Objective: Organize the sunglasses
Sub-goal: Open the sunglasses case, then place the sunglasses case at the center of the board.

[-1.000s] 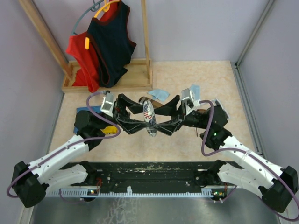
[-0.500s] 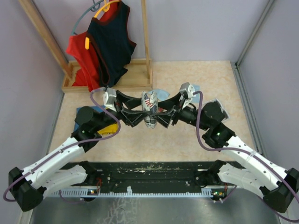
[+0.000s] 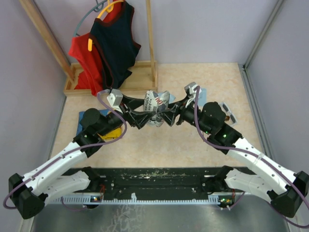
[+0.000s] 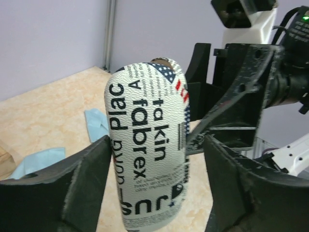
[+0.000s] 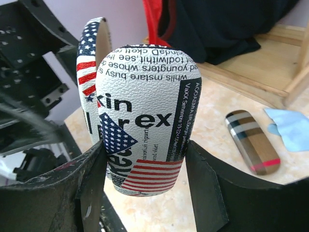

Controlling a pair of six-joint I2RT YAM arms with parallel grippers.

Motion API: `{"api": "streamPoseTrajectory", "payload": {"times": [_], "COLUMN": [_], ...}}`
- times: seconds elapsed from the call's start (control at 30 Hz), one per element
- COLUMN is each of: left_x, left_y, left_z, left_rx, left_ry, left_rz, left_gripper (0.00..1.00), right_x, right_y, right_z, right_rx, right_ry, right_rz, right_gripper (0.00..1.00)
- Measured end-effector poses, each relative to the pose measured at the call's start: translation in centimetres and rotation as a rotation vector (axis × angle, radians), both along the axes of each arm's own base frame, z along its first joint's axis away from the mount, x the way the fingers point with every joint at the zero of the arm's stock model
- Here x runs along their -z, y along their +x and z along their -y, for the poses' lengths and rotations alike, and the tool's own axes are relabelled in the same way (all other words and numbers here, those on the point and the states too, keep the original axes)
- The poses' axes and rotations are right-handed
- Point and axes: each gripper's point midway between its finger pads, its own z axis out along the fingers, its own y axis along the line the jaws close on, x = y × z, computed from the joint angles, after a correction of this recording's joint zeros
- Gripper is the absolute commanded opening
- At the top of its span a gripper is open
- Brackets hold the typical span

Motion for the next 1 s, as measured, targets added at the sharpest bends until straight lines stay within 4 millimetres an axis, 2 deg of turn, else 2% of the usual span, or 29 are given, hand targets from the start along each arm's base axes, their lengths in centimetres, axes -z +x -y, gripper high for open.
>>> {"api": "streamPoseTrajectory", "payload": {"times": [0.2, 0.33, 0.5, 0.63, 0.8, 0.93, 1.0], "left_x": [-0.2, -0.9, -1.7, -1.8, -1.6, -1.7, -1.9], "left_y": [-0.3, -0.6, -0.1, 1.1, 1.8, 1.5, 1.0], "left_z": [0.1, -0.4, -2.3, -4.9, -10.0, -13.9, -15.8], "left_rx": [0.015, 0.007, -0.094, -0.245, -0.475, -0.623, -0.682], "left_ry": [-0.003, -0.020, -0.020, 0.020, 0.078, 0.120, 0.121], "left_rz": [0.005, 0.021, 0.030, 0.016, 0.003, -0.004, -0.002], "left_gripper": [0.99, 1.00, 1.00, 1.00, 1.00, 1.00, 1.00], "right_x": [0.7, 1.0, 1.3, 2.7, 5.6, 9.4, 12.0], "right_y": [0.8, 1.1, 1.1, 1.6, 3.3, 3.5, 3.2], "right_z": [0.6, 1.0, 1.6, 2.9, 3.8, 1.7, 0.1], "right_rx": [0.051, 0.071, 0.076, 0.114, 0.186, 0.181, 0.149], "right_ry": [-0.020, -0.036, -0.089, -0.206, -0.434, -0.699, -0.868], "right_rz": [-0.017, -0.015, 0.023, 0.045, 0.050, 0.097, 0.137], "right_gripper": [0.00, 0.00, 0.00, 0.00, 0.05, 0.06, 0.07]}}
